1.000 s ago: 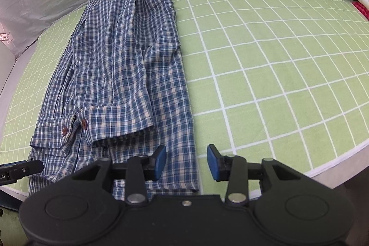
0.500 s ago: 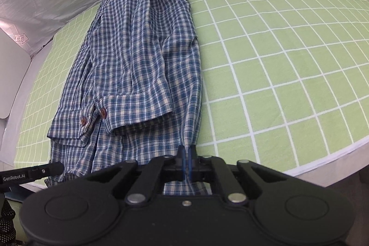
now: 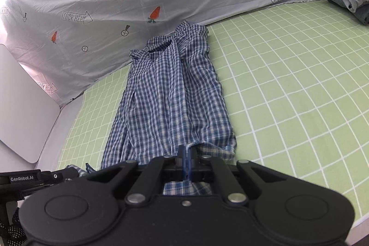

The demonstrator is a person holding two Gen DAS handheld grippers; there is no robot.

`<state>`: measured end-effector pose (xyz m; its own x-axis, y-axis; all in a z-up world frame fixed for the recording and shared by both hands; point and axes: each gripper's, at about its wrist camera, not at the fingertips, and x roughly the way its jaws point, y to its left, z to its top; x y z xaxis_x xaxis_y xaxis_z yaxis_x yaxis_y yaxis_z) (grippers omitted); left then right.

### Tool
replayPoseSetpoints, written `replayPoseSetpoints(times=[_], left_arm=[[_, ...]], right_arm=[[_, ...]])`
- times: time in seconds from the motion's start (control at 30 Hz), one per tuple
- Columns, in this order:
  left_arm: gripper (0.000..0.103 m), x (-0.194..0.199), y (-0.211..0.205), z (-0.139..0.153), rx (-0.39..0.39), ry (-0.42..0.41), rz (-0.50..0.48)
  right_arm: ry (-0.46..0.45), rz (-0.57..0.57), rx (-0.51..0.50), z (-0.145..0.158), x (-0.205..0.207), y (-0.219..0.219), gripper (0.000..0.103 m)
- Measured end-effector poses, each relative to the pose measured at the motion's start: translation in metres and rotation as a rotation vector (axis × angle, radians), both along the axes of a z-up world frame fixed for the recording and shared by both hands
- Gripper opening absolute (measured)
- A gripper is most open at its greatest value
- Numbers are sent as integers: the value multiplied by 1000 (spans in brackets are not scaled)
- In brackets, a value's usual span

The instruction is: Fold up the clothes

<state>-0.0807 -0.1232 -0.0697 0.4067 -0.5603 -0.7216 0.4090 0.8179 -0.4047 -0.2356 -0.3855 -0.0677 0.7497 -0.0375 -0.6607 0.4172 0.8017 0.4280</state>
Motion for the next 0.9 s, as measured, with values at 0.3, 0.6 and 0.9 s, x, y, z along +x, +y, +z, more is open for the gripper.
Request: replayPoseSetpoints(times=[0.3, 0.6, 0.9], left_arm=[[7, 38, -15, 7, -2, -16, 47], [7, 86, -43, 2, 0, -16, 54], [15, 170, -70, -23, 25, 47, 90]], right_arm=[[-31, -34, 4, 2, 37, -27, 2], [-9, -45, 3, -9, 89, -54, 2], [75, -52, 18, -40, 166, -86, 3]])
